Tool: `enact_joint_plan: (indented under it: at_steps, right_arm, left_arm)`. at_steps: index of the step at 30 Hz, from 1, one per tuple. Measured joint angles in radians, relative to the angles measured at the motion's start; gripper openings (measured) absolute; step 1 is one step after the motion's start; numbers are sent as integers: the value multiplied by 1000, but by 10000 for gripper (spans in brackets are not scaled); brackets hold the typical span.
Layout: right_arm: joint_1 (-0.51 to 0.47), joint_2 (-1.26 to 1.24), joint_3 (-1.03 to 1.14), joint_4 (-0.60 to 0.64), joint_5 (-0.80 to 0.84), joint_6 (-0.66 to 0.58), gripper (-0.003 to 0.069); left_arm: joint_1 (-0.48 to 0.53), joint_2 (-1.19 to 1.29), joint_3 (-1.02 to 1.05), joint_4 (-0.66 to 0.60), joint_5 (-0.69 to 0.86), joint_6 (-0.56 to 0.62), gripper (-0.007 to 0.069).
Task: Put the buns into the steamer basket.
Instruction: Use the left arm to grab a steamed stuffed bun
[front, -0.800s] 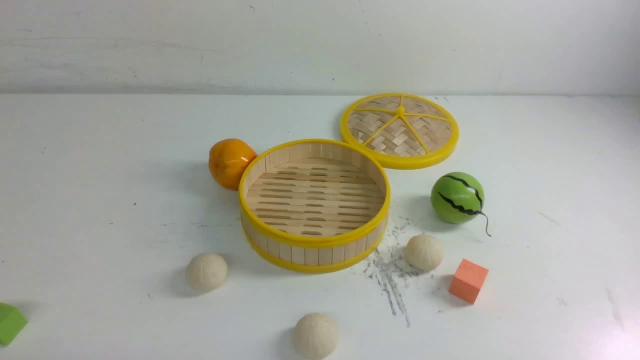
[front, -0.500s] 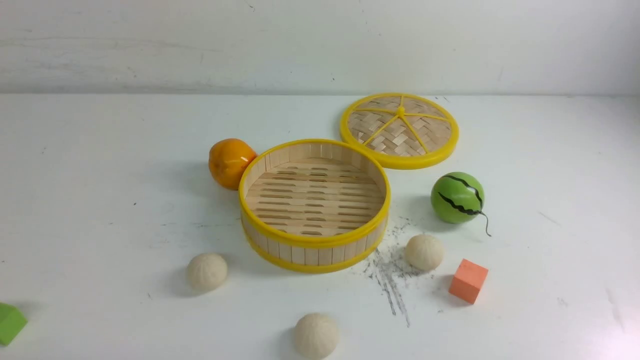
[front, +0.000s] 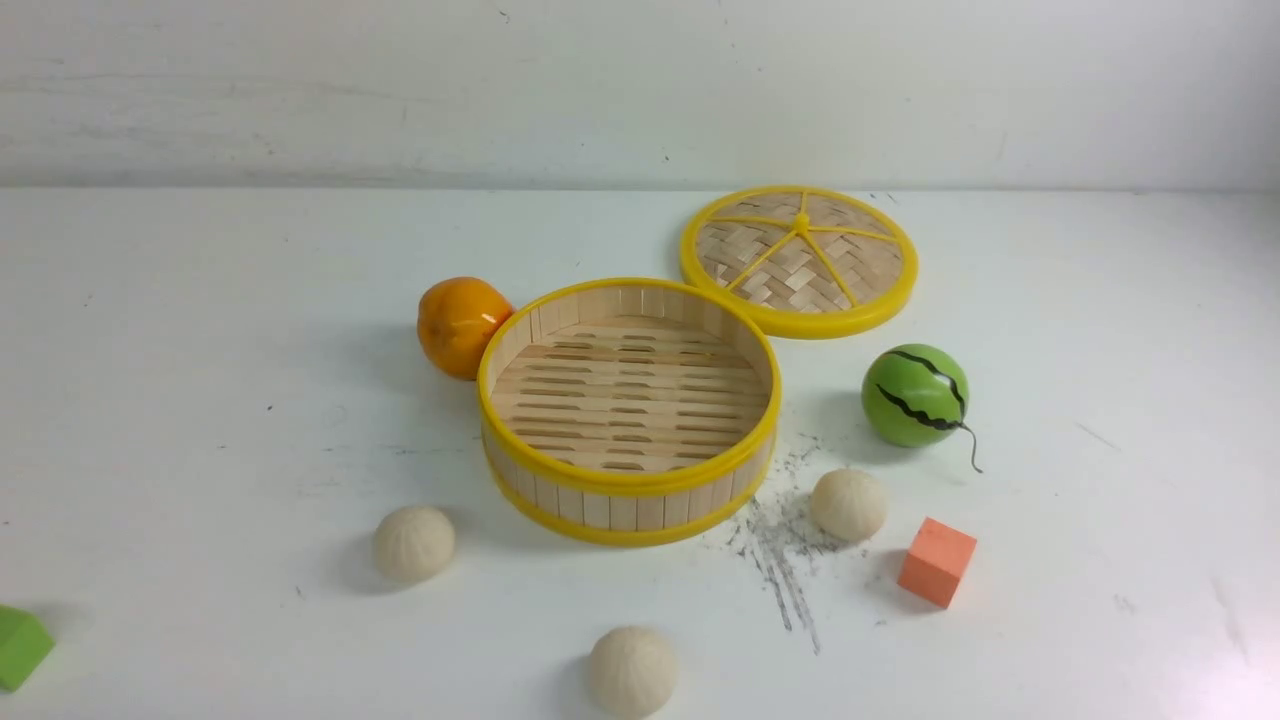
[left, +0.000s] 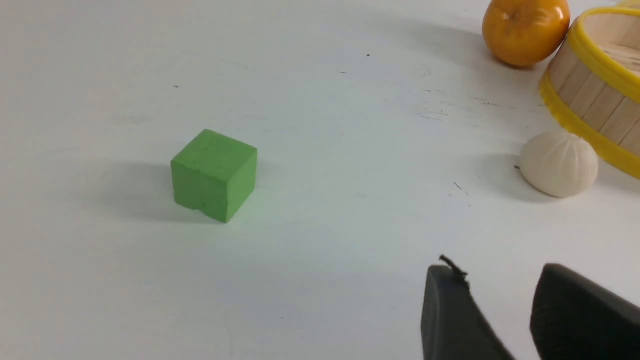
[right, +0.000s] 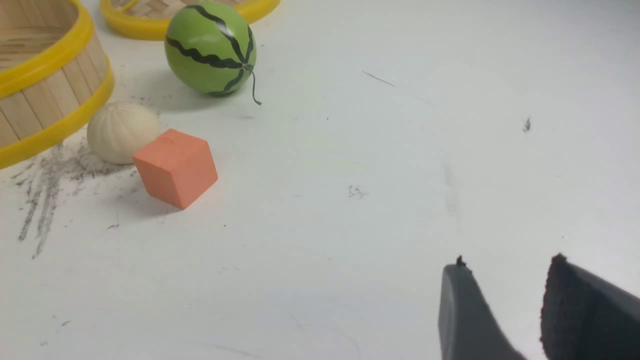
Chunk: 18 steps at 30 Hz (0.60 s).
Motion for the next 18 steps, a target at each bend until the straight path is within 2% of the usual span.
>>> enact_joint_plan:
  at_steps: [15,18]
  right_arm:
    - [0,0,0,0,0,0,239]
    - [0,0,0,0,0,0,239]
  left_arm:
    - [0,0,0,4,-4,0,238]
    - [0,0,0,-91,-30,-55,238]
